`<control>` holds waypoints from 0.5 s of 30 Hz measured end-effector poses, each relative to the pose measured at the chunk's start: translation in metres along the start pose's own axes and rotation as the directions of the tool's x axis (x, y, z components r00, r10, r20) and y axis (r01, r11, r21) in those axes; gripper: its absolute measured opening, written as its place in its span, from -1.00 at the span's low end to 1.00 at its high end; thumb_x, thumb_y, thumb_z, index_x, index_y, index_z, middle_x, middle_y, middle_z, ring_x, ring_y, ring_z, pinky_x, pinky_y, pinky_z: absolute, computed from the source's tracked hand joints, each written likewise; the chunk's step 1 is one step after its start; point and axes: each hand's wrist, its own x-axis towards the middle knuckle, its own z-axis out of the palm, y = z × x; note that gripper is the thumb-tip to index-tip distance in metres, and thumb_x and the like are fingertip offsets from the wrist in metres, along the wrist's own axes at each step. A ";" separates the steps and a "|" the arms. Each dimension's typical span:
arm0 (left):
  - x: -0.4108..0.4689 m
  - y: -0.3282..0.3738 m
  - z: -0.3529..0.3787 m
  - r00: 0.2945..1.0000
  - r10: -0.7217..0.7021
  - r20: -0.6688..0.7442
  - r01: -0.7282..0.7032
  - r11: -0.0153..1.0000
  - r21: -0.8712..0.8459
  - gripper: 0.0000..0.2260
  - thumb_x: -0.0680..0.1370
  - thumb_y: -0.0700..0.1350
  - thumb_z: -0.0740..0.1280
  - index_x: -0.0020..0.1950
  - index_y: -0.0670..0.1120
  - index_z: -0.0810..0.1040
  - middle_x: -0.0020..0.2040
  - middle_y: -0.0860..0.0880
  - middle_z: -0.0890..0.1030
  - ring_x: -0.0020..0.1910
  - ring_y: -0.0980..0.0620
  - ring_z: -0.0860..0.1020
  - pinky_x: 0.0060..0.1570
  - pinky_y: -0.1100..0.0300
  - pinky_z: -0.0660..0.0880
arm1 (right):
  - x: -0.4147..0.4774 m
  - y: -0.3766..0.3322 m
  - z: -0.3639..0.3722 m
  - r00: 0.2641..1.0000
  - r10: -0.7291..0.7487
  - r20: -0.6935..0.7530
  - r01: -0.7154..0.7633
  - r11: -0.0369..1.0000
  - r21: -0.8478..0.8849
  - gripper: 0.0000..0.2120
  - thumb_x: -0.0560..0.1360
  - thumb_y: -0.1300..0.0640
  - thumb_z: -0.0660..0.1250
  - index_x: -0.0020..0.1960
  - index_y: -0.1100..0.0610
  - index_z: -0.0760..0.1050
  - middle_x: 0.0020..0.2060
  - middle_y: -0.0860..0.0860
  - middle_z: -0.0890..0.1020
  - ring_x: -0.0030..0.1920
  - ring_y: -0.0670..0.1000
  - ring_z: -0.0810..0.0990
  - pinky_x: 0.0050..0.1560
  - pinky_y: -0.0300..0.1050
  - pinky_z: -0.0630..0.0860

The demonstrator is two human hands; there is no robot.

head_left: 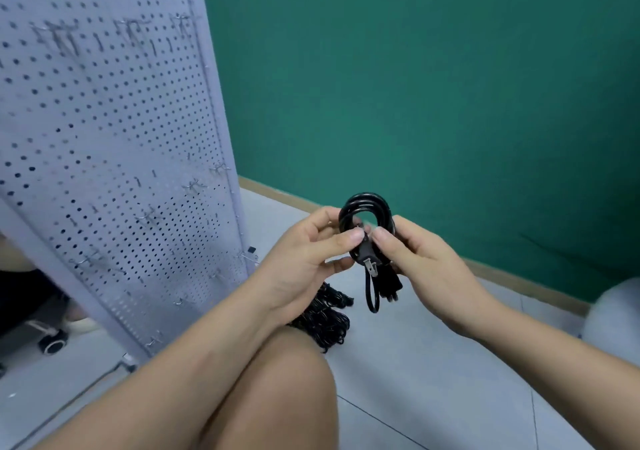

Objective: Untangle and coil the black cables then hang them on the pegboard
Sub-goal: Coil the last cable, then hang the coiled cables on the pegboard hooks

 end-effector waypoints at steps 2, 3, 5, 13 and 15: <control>-0.004 -0.012 -0.022 0.998 -0.020 -0.063 0.018 0.999 -0.030 -0.81 0.58 -0.08 0.50 0.19 -0.02 0.65 0.11 -0.06 0.68 0.13 -0.01 0.63 0.28 -0.03 0.43 | 0.017 0.010 0.019 0.996 0.048 0.081 -0.052 0.997 0.055 -0.75 0.75 -0.04 0.27 0.18 0.03 0.68 0.02 0.05 0.75 0.08 -0.02 0.72 0.10 -0.07 0.67; -0.005 -0.018 -0.033 0.994 -0.030 -0.108 0.029 1.000 -0.007 -0.82 0.59 -0.04 0.52 0.17 0.00 0.67 0.10 -0.06 0.70 0.12 0.01 0.63 0.24 -0.01 0.42 | 0.026 0.018 0.028 0.990 0.076 0.116 -0.083 0.995 0.060 -0.75 0.75 -0.02 0.27 0.21 0.06 0.69 0.06 0.02 0.77 0.15 -0.02 0.73 0.22 -0.07 0.66; -0.003 -0.033 -0.056 0.976 -0.051 -0.211 0.066 0.996 0.065 -0.79 0.59 0.03 0.53 0.19 0.01 0.69 0.11 -0.05 0.75 0.09 0.05 0.63 0.14 0.04 0.41 | 0.047 0.040 0.046 0.979 0.129 0.159 -0.136 0.990 0.035 -0.70 0.73 -0.08 0.32 0.18 0.11 0.70 0.06 0.07 0.78 0.14 0.06 0.75 0.31 0.20 0.64; 0.018 -0.132 -0.144 0.847 -0.095 -0.523 0.241 0.946 0.218 -0.89 0.67 -0.02 0.43 0.11 0.02 0.74 -0.14 0.12 0.75 -0.13 0.25 0.69 -0.21 0.47 0.48 | 0.148 0.183 0.122 0.941 0.193 0.279 -0.135 0.967 -0.214 -0.68 0.69 -0.11 0.38 -0.11 0.10 0.53 -0.34 -0.03 0.49 -0.29 -0.03 0.43 -0.14 0.04 0.44; 0.032 -0.158 -0.163 0.808 -0.143 -0.572 0.312 0.927 0.207 -0.90 0.66 0.00 0.44 0.06 0.04 0.75 -0.13 0.09 0.74 -0.13 0.20 0.69 -0.22 0.45 0.47 | 0.169 0.218 0.137 0.924 0.211 0.318 -0.116 0.949 -0.293 -0.62 0.71 -0.13 0.33 -0.08 0.17 0.49 -0.27 0.09 0.55 -0.24 -0.02 0.45 -0.10 0.06 0.46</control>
